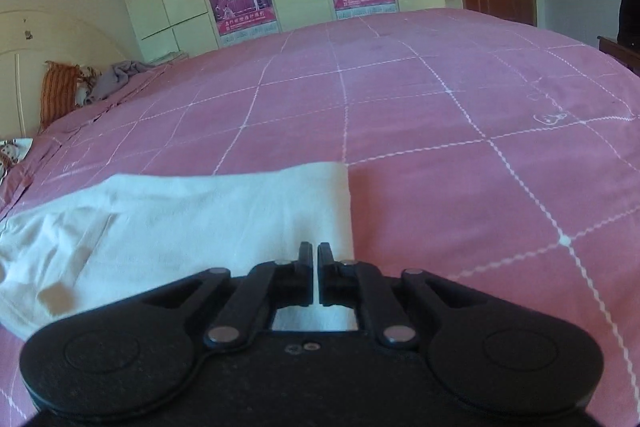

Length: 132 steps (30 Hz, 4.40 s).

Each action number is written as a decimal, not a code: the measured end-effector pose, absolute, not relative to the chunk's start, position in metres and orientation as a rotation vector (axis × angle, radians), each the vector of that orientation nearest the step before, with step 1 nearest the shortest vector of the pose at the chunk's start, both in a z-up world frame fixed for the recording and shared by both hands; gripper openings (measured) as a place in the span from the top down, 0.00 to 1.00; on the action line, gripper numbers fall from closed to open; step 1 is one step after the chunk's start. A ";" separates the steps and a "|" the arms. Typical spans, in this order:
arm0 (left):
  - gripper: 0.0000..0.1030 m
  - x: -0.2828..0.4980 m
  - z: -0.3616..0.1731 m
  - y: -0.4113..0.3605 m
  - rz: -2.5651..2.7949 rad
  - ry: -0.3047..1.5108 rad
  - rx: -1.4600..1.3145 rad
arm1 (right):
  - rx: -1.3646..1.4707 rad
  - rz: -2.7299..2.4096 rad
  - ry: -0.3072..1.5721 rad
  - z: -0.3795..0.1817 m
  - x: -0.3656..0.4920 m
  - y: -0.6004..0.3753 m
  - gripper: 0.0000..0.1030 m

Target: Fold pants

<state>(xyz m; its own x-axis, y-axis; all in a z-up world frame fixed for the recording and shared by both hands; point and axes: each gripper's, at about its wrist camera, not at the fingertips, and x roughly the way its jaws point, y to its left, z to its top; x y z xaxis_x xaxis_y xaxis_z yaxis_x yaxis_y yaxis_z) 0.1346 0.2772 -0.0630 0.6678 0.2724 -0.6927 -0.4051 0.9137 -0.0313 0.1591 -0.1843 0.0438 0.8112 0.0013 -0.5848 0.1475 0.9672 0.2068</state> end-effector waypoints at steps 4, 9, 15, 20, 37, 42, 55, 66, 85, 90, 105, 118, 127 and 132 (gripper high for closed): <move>0.16 0.133 -0.069 0.274 0.388 0.780 -0.168 | 0.229 -0.063 0.734 0.036 0.196 -0.191 0.94; 0.16 0.137 -0.069 0.270 0.393 0.795 -0.144 | 0.214 -0.087 0.656 0.056 0.228 -0.198 0.84; 0.16 0.138 -0.069 0.267 0.388 0.796 -0.127 | 0.196 -0.085 0.764 0.037 0.238 -0.198 0.79; 0.16 0.136 -0.068 0.267 0.379 0.793 -0.140 | 0.129 -0.062 0.777 0.032 0.165 -0.180 0.76; 0.17 0.126 -0.099 0.314 0.148 0.608 -0.914 | 0.211 -0.133 0.527 0.066 0.070 -0.237 0.60; 0.17 0.156 -0.116 0.331 0.124 0.527 -1.052 | 0.250 -0.171 0.510 0.058 0.059 -0.252 0.59; 0.78 0.164 -0.131 0.331 0.118 0.541 -0.952 | 0.346 -0.300 0.496 0.057 0.061 -0.295 0.59; 0.78 0.199 0.037 0.230 -0.077 0.369 -0.482 | 0.417 -0.640 0.389 0.048 0.045 -0.348 0.50; 0.79 0.199 0.081 -0.125 -0.622 0.500 0.453 | 0.728 -0.809 0.293 0.016 0.010 -0.401 0.34; 0.78 0.175 0.059 -0.164 -0.646 0.587 0.637 | 0.694 -0.803 0.293 0.017 0.013 -0.395 0.34; 0.64 0.105 0.063 -0.179 -0.567 0.585 0.653 | 0.727 -0.806 0.283 0.014 0.008 -0.401 0.33; 0.14 0.056 0.103 -0.136 -0.500 0.390 0.479 | 0.732 -0.827 0.286 0.014 0.007 -0.399 0.32; 0.14 0.047 0.065 0.060 -0.186 0.483 0.242 | 0.696 -0.663 0.264 0.029 0.002 -0.377 0.42; 0.14 0.055 0.035 0.076 -0.229 0.532 0.251 | 0.669 -0.262 0.300 0.046 0.021 -0.300 0.48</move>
